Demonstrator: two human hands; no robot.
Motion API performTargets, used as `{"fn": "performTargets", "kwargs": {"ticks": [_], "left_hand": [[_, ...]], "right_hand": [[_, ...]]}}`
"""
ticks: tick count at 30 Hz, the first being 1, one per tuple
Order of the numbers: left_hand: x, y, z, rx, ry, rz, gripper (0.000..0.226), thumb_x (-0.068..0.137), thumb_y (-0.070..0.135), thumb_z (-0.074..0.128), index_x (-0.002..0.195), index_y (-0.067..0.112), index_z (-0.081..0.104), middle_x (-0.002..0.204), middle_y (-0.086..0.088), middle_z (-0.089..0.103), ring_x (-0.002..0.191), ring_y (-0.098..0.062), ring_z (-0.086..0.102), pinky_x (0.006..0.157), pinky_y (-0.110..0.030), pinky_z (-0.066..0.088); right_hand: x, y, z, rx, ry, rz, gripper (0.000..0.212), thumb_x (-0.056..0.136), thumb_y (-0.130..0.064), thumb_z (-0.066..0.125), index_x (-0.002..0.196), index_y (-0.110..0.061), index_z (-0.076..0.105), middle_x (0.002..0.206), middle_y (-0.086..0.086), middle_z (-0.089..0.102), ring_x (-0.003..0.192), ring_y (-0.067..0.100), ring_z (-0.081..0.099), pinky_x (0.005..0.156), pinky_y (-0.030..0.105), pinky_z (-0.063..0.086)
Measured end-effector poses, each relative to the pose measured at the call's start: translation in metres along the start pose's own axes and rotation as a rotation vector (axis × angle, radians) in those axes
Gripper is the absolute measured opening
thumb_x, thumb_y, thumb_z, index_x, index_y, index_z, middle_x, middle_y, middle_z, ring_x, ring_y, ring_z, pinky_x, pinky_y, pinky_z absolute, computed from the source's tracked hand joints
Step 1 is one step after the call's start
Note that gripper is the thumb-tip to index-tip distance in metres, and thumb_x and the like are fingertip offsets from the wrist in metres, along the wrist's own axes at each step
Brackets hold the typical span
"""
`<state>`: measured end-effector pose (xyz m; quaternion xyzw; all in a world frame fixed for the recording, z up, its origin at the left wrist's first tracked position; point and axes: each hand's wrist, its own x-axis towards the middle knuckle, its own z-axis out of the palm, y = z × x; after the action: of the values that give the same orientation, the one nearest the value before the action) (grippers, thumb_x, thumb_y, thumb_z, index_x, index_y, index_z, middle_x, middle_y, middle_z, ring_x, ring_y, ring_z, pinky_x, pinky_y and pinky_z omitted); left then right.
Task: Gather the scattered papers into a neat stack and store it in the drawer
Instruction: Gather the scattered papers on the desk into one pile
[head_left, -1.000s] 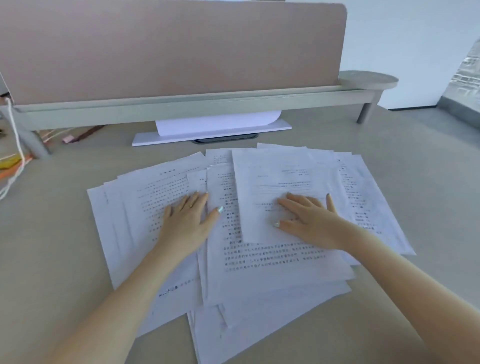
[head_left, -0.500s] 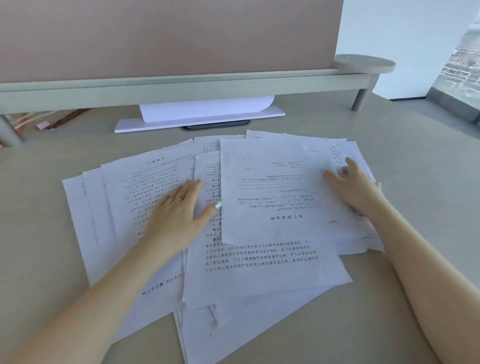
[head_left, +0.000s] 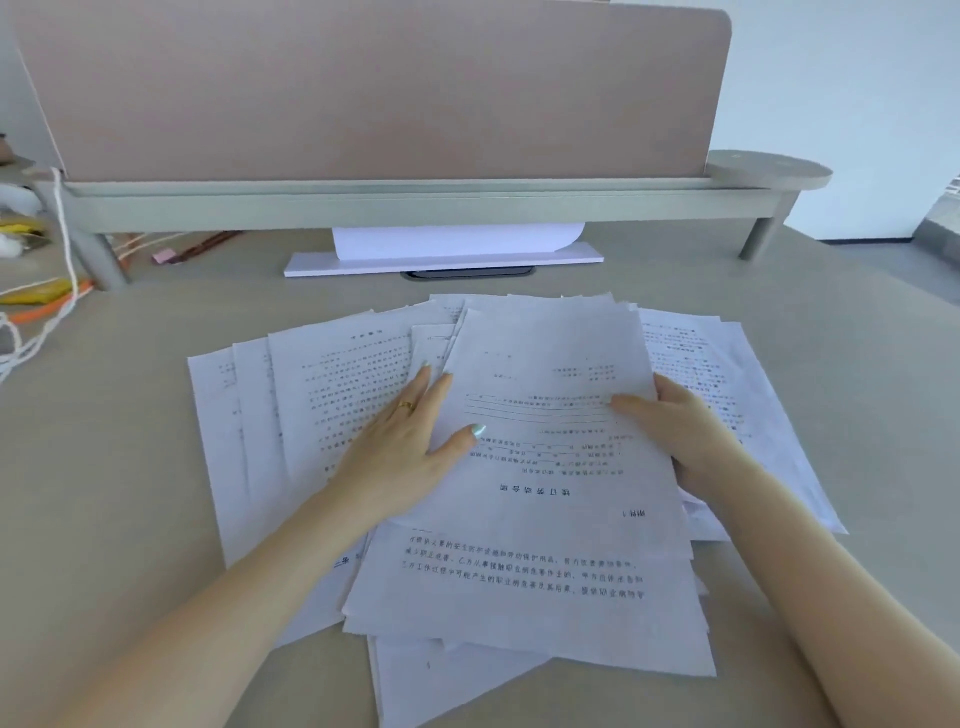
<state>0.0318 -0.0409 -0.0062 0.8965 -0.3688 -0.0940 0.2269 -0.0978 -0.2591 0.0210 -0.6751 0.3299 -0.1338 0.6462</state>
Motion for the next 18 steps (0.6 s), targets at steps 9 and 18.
{"fn": "performTargets", "kwargs": {"ticks": [9,18], "left_hand": [[-0.02,-0.053,-0.04,0.174,0.137,-0.263,0.068,0.088,0.062,0.025,0.148,0.037,0.005,0.16,0.005,-0.009,0.147,-0.016,-0.008,0.115,-0.049,-0.009],[-0.047,-0.095,-0.049,0.272,0.029,-0.347,0.062,0.09,0.06,0.018,0.147,0.04,0.007,0.16,0.006,-0.001,0.147,-0.016,-0.002,0.117,-0.047,-0.001]], "right_hand": [[-0.006,0.005,-0.003,-0.172,-0.107,-0.051,0.024,0.088,-0.006,0.058,0.11,-0.014,0.062,0.104,0.008,0.071,0.092,0.028,0.069,0.076,0.041,0.057],[0.005,-0.028,0.045,-0.193,-0.11,-0.161,0.023,0.087,-0.004,0.056,0.107,-0.011,0.064,0.101,0.011,0.069,0.086,0.029,0.067,0.083,0.043,0.054]]}}
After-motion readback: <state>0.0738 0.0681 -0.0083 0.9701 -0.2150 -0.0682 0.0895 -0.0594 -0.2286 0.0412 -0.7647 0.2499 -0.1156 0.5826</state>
